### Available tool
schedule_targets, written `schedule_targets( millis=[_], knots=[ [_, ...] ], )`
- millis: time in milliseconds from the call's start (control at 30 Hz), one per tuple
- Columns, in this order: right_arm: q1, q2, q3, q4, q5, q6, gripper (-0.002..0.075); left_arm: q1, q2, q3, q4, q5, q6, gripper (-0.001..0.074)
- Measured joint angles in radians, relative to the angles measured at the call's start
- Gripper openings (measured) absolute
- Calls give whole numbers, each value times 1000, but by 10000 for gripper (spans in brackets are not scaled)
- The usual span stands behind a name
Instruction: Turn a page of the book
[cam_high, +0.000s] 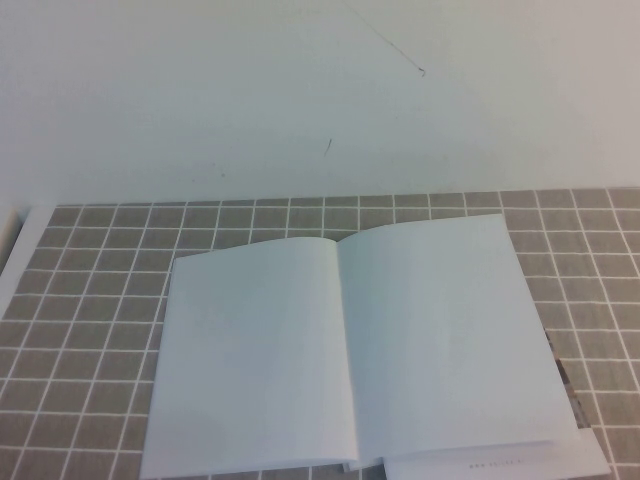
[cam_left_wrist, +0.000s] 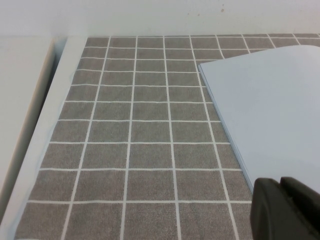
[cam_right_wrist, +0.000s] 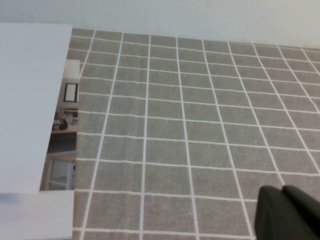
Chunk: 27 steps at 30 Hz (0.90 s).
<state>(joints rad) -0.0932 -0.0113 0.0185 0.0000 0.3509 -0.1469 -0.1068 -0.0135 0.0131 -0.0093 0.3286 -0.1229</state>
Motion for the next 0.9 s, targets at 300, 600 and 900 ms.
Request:
schedule_targets(
  millis=[300, 600, 900],
  knots=[
    [0, 0, 0, 0, 0, 20, -1, 0, 0, 0, 0, 0, 0, -4],
    [0, 0, 0, 0, 0, 22, -1, 0, 0, 0, 0, 0, 0, -4],
    [0, 0, 0, 0, 0, 22, -1, 0, 0, 0, 0, 0, 0, -4]
  ],
)
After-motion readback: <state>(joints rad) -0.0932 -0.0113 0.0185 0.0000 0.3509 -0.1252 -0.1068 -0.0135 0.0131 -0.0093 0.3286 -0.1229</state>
